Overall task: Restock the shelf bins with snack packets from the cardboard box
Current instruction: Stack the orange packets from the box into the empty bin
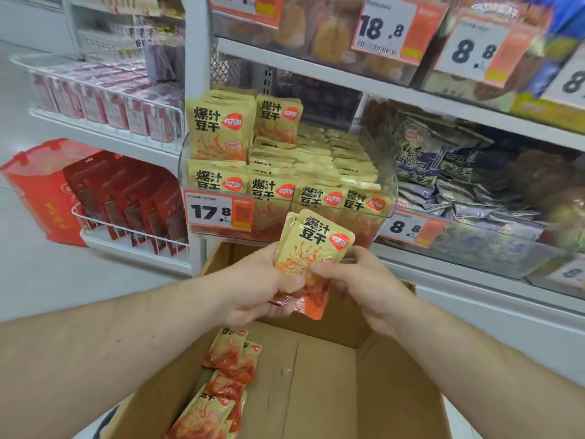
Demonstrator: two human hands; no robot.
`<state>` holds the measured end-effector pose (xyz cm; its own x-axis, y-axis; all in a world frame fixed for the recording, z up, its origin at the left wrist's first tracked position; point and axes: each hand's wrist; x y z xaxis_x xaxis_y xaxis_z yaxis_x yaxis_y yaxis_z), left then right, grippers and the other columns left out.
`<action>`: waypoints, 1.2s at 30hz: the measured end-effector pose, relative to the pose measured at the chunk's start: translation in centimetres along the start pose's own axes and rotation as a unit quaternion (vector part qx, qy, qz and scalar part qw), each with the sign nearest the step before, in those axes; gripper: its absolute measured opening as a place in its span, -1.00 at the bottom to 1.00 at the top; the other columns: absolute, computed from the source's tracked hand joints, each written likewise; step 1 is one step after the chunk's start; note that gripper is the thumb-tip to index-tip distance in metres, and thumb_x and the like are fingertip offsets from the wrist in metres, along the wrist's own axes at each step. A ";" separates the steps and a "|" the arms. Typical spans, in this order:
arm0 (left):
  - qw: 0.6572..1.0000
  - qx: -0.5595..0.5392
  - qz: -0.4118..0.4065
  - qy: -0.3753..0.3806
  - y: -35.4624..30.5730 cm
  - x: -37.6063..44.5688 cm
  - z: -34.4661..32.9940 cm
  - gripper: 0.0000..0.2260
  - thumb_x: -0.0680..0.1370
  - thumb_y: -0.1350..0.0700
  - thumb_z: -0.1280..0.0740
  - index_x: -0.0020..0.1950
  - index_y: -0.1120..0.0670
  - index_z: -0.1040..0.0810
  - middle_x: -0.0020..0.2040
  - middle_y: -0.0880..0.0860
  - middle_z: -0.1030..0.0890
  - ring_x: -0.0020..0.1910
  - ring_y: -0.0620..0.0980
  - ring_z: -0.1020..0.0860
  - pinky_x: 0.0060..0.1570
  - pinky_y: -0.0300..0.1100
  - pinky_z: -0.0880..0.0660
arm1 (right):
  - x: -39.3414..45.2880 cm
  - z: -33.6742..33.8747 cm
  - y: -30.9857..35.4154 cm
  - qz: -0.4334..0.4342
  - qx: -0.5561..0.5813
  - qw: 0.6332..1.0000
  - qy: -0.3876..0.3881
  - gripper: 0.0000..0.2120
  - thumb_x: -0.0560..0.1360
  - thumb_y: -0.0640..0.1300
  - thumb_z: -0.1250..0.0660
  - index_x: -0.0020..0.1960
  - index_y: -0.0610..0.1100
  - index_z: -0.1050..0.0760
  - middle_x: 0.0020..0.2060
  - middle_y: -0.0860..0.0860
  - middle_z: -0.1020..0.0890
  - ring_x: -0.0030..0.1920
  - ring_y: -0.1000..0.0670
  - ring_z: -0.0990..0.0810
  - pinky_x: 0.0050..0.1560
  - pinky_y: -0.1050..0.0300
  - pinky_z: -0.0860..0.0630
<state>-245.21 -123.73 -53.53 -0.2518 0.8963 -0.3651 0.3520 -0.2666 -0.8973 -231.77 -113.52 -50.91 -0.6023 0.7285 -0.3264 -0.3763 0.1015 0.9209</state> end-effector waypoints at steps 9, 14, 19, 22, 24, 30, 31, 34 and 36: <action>0.993 0.111 -0.021 0.041 -2.0 0.2 -0.4 -0.57 0.61 0.35 -0.27 0.29 -0.16 -0.43 0.13 0.04 -0.65 -0.09 -0.02 -0.54 -0.41 -0.27 -0.40 | 0.2 1.2 1.5 0.074 0.022 0.996 0.041 -0.80 0.44 -0.32 -0.47 0.05 -0.17 -0.60 -0.13 0.01 -0.74 -0.25 0.19 -0.66 -0.40 0.41 -0.45; 0.988 0.139 -0.022 0.055 -2.9 0.3 -0.4 -0.59 0.61 0.36 -0.26 0.26 -0.14 -0.43 0.12 0.06 -0.61 -0.11 -0.03 -0.47 -0.40 -0.28 -0.34 | 0.4 1.3 1.6 0.044 0.044 0.996 0.062 -0.89 0.46 -0.27 -0.44 -0.04 -0.12 -0.59 -0.33 0.07 -0.67 -0.52 0.16 -0.40 -0.42 0.24 -0.31; 0.982 0.177 -0.025 0.069 -4.1 0.1 -0.7 -0.64 0.61 0.37 -0.25 0.21 -0.09 -0.45 0.03 0.06 -0.58 -0.16 -0.06 -0.44 -0.39 -0.28 -0.34 | 0.4 1.8 2.4 0.030 0.030 0.996 0.076 -0.91 0.47 -0.22 -0.44 -0.03 -0.12 -0.64 -0.17 -0.05 -0.69 -0.39 0.06 -0.37 -0.37 0.19 -0.30; 0.977 0.197 -0.035 0.078 -5.6 -0.3 -1.1 -0.66 0.59 0.34 -0.30 0.22 -0.06 -0.47 0.04 0.05 -0.61 -0.16 -0.07 -0.51 -0.35 -0.25 -0.41 | 0.1 2.6 3.8 0.038 0.038 0.995 0.089 -0.94 0.46 -0.25 -0.43 -0.10 -0.12 -0.63 -0.26 0.01 -0.68 -0.46 0.10 -0.39 -0.38 0.20 -0.28; 0.973 0.215 -0.061 0.057 -7.2 -0.5 -1.2 -0.66 0.55 0.29 -0.38 0.24 -0.01 -0.45 0.04 0.02 -0.62 -0.17 -0.07 -0.58 -0.29 -0.21 -0.49 | 0.3 3.3 5.4 0.058 0.051 0.992 0.095 -0.90 0.47 -0.29 -0.40 -0.17 -0.12 -0.59 -0.39 0.05 -0.63 -0.55 0.13 -0.33 -0.38 0.21 -0.25; 0.793 0.485 -0.308 -0.203 -10.8 0.5 -0.2 -0.64 0.46 0.03 -0.43 0.21 -0.06 -0.43 0.08 -0.12 -0.48 0.03 -0.09 -0.52 0.05 -0.18 -0.51 | 3.4 6.2 11.0 0.144 0.064 0.986 -0.046 -0.84 0.50 -0.34 -0.39 -0.21 -0.14 -0.53 -0.52 0.04 -0.49 -0.49 0.05 -0.24 -0.32 0.12 -0.20; 0.748 0.540 -0.326 -0.207 -11.2 0.9 0.0 -0.60 0.46 -0.03 -0.41 0.27 -0.04 -0.42 0.13 -0.12 -0.47 0.12 -0.09 -0.49 0.16 -0.12 -0.48 | 3.9 6.3 11.6 0.158 0.061 0.984 -0.060 -0.88 0.49 -0.34 -0.40 -0.17 -0.16 -0.56 -0.45 0.02 -0.54 -0.48 0.05 -0.27 -0.37 0.15 -0.24; 0.618 0.710 -0.275 -0.199 -12.3 3.3 1.0 -0.31 0.45 -0.32 -0.31 0.45 0.02 -0.30 0.39 0.00 -0.38 0.39 0.02 -0.32 0.39 -0.02 -0.31 | 5.2 5.8 13.0 0.188 0.064 0.976 -0.089 -0.89 0.47 -0.36 -0.42 -0.08 -0.18 -0.59 -0.31 -0.03 -0.65 -0.47 0.06 -0.42 -0.47 0.25 -0.35; 0.588 0.767 -0.191 -0.170 -13.1 4.9 1.8 -0.05 0.38 -0.49 -0.24 0.57 0.07 -0.13 0.56 0.10 -0.19 0.54 0.12 -0.13 0.51 0.06 -0.13 | 6.2 5.3 13.5 0.211 0.070 0.969 -0.108 -0.83 0.46 -0.39 -0.43 -0.04 -0.16 -0.60 -0.28 0.02 -0.69 -0.47 0.13 -0.54 -0.50 0.32 -0.40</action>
<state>-252.65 -116.45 -44.04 -0.3055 0.9416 0.1419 -0.9513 -0.3082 -0.0030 -236.91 -104.03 -39.35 -0.5145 0.8484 0.1246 -0.0203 -0.1573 0.9873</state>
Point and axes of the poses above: each hand's wrist, its own x-axis towards the middle knuckle, its own z-axis out of the back of the hand, y = z × x
